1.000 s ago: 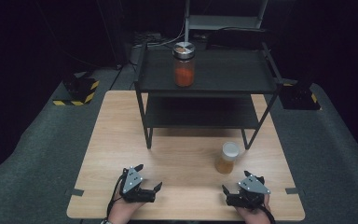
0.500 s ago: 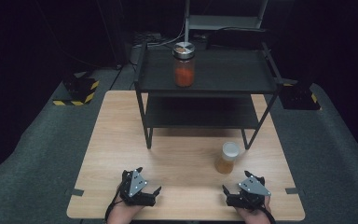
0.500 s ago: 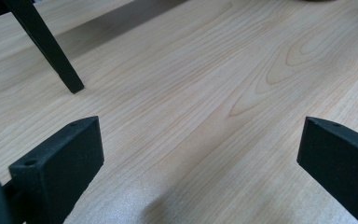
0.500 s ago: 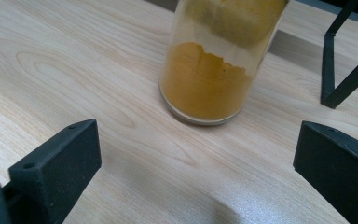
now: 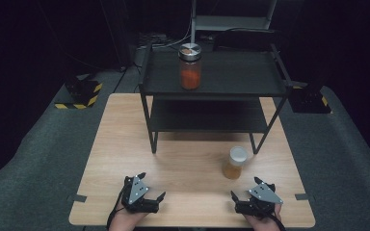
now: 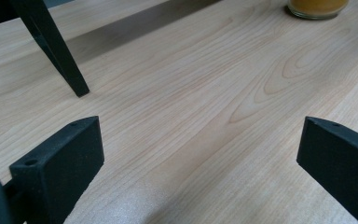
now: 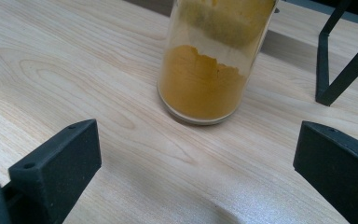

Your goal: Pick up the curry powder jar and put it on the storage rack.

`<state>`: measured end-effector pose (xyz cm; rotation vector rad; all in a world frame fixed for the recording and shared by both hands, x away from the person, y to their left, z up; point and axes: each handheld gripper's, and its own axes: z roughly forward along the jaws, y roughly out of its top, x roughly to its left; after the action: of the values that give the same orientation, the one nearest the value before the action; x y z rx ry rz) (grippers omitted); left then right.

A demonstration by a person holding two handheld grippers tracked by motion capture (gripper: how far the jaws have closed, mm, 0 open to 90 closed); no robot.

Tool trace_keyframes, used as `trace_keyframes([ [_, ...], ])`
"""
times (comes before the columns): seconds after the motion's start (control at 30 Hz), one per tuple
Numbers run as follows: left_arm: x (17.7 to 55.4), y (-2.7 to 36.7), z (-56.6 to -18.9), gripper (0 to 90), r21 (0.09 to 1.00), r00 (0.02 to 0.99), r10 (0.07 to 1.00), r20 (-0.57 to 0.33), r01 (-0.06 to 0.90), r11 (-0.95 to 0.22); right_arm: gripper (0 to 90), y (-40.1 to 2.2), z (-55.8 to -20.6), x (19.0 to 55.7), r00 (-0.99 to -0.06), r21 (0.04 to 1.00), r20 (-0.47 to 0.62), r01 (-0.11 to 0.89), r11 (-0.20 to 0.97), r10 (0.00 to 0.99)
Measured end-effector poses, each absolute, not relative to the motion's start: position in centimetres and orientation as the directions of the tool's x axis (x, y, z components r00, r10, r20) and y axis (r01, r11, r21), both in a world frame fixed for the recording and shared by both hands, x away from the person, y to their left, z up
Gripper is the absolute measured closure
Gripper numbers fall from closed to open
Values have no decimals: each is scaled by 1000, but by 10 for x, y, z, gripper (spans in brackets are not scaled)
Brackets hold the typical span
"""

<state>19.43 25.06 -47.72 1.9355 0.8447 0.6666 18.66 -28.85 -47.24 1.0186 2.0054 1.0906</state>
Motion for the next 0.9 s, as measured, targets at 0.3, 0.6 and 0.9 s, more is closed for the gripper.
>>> trace_keyframes([
  [0.3, 194, 256, -479, 7, 893, 623, 777, 95, 291, -342, 0, -289, -469, 182, -485, 892, -163, 300, 338, 859],
  [0.6, 195, 254, -478, 7, 887, 631, 769, 105, 290, -360, 0, -288, -454, 181, -482, 910, -182, 247, 332, 857],
  [0.9, 195, 256, -479, 7, 893, 630, 772, 91, 291, -343, 0, -285, -442, 188, -483, 918, -186, 225, 326, 856],
])
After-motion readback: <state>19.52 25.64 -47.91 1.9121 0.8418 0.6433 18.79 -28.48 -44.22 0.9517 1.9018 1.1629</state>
